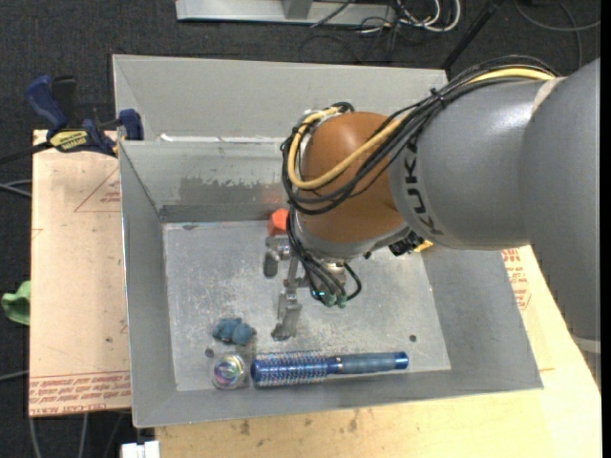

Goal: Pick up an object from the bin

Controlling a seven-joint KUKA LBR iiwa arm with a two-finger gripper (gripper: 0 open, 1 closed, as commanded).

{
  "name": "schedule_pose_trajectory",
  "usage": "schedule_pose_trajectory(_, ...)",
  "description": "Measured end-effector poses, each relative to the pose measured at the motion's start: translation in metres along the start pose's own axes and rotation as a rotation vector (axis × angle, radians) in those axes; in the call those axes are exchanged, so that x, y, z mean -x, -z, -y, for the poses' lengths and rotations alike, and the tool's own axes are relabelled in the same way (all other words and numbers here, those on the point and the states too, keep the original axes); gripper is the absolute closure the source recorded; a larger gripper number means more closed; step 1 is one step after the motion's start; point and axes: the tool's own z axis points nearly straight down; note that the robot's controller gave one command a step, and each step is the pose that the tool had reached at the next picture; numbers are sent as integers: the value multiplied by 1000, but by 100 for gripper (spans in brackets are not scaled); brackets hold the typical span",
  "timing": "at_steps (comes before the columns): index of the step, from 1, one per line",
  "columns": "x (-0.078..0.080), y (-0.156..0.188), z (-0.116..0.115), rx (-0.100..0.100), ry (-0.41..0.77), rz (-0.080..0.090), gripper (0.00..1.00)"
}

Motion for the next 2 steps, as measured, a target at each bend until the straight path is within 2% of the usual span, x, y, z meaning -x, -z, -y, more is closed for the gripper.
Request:
schedule_pose_trajectory(1,-48,-78,30,2,200,20,0)
schedule_pose_trajectory(2,-56,-52,7,0,334,10,0)
